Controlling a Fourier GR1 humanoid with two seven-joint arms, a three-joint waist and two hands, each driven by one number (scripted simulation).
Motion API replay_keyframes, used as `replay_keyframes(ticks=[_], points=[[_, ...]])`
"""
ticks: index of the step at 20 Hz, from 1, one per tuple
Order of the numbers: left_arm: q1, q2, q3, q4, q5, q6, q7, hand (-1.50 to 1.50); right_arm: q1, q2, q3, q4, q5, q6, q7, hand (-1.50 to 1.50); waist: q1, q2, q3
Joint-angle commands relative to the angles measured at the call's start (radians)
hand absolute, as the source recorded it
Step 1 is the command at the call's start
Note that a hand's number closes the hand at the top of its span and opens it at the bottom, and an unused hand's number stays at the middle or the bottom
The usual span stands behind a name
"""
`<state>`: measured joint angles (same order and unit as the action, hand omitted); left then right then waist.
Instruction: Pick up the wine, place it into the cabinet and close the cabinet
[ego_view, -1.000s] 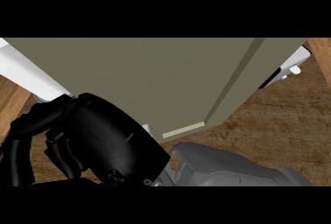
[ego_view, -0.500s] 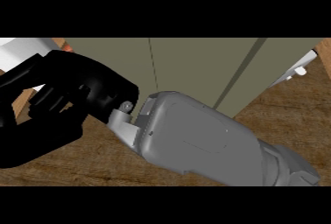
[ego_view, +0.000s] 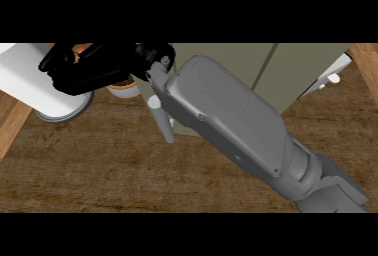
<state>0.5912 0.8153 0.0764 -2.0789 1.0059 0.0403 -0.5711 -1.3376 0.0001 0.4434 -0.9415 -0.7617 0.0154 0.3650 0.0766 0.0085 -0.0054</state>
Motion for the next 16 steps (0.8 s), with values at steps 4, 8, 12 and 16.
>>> replay_keyframes(ticks=[4,8,12,16], points=[[0.027,-0.009,0.021,-0.045,-0.008,0.003,0.017,-1.50,0.000,-0.069,-0.071,0.193,0.058,0.015,-0.148,1.50,-0.016,0.007,0.005],[0.005,0.015,0.048,-0.019,0.037,-0.037,0.043,-1.50,0.032,-0.125,-0.080,0.206,0.056,0.039,-0.171,1.50,-0.036,0.014,0.004],[0.006,-0.001,0.014,-0.050,0.041,-0.045,0.047,-1.50,0.083,-0.130,-0.075,0.222,0.067,0.055,-0.235,1.50,-0.044,0.019,0.004],[-0.015,-0.002,0.004,-0.066,0.045,-0.026,0.058,-1.50,0.077,-0.164,-0.096,0.227,0.043,0.063,-0.247,1.50,-0.069,0.028,0.004]])
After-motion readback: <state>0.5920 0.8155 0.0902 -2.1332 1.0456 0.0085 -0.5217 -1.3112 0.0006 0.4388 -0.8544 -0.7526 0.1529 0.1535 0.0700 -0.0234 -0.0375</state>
